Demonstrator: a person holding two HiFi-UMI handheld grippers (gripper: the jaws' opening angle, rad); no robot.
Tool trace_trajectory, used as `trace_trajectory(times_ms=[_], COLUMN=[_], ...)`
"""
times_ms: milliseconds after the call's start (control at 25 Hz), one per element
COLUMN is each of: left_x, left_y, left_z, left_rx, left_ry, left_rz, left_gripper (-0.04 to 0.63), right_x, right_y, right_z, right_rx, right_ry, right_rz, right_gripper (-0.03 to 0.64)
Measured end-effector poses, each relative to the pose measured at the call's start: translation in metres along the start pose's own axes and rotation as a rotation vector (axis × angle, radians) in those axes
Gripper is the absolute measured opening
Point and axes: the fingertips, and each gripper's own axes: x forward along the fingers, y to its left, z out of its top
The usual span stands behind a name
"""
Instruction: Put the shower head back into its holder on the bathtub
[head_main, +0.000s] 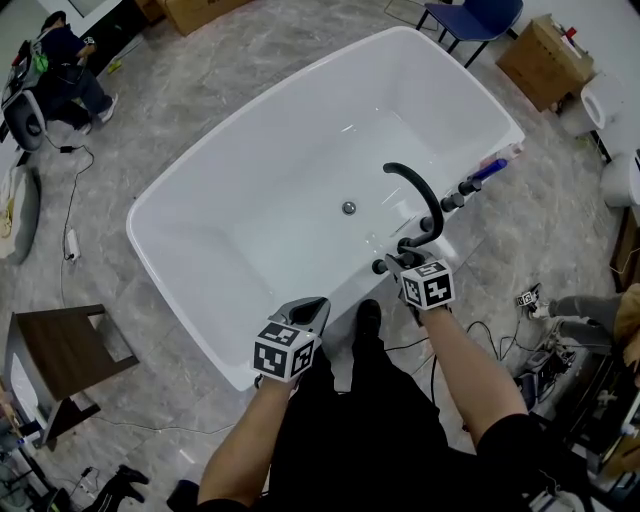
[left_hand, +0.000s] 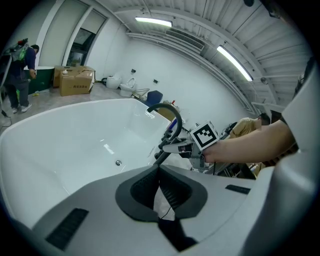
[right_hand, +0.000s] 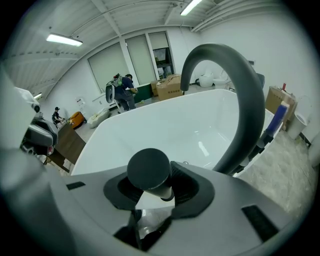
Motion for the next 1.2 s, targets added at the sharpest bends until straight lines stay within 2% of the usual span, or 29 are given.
trace_trajectory(times_ms=[560,840,1200], left_x=[0.001,-0.001,-0.002], left_y=[0.000,0.000,-0.002], left_z=[-0.012,-0.003,-0.001], left_rx=[-0.001,0.013,0.034], left_ry=[0.023,0.012,0.015], left_rz=[-0.015,-0.024,-0.044], left_gripper=[0.015,0.015,0.015], right_x=[0.009,0.009,0.002], right_y=[-0.001,0.004,0.010], right_z=[-0.017,-0.026,-0.017], right_rx=[0.038,0.048,0.115], right_ry=[0.037,0.080,0.030], right_rz=[-0.007,0.019,0.051], right_gripper=[0.150,0.173,0.223])
